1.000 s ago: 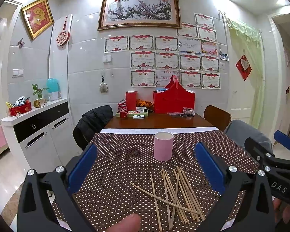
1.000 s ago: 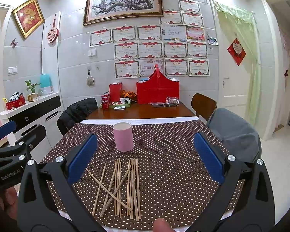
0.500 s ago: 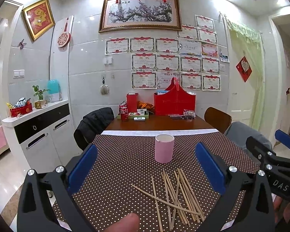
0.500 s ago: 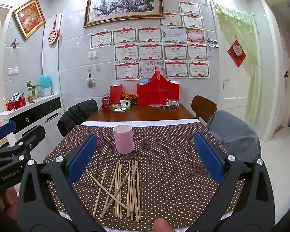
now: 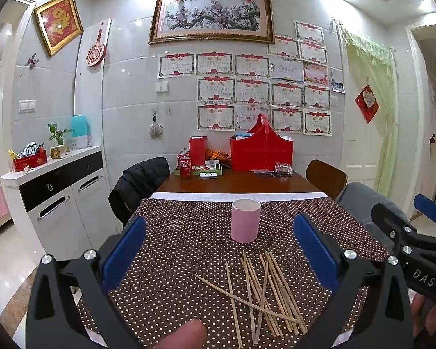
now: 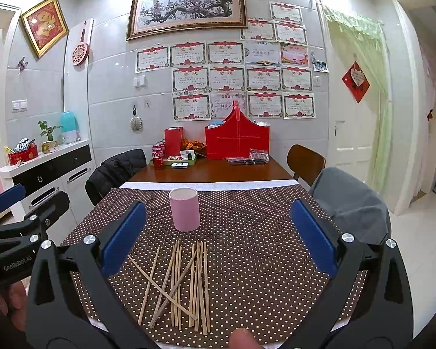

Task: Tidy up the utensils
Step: 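Lower the right tool and close it on one wooden chopstick while the left tool grasps another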

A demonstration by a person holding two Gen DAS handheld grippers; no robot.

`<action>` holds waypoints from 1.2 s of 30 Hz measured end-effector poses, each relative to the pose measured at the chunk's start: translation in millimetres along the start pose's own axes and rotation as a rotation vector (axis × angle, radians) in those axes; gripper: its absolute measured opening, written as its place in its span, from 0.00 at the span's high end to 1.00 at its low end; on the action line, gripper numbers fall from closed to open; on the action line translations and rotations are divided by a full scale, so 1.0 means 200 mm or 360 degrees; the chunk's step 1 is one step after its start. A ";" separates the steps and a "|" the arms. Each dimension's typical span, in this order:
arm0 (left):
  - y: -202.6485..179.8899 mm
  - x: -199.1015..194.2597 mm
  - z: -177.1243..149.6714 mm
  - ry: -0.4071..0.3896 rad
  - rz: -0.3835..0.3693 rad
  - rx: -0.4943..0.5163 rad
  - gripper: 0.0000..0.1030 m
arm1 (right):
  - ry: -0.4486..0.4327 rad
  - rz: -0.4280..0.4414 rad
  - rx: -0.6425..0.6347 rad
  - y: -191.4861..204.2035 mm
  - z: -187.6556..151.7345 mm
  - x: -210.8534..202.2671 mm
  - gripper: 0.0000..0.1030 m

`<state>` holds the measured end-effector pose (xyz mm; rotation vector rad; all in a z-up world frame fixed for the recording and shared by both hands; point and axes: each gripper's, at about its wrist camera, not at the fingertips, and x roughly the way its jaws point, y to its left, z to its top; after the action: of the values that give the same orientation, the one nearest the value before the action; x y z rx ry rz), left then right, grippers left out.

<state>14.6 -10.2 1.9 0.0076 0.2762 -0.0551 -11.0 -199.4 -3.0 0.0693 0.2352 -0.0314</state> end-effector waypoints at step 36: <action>0.04 0.94 -0.66 0.0884 0.0076 0.0097 0.04 | 0.0623 0.0008 0.0007 -0.21 -0.34 0.63 0.05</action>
<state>159.5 -11.1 -176.7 0.0908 0.8292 -0.0127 94.6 -238.6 -101.3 0.0800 0.6260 -0.0133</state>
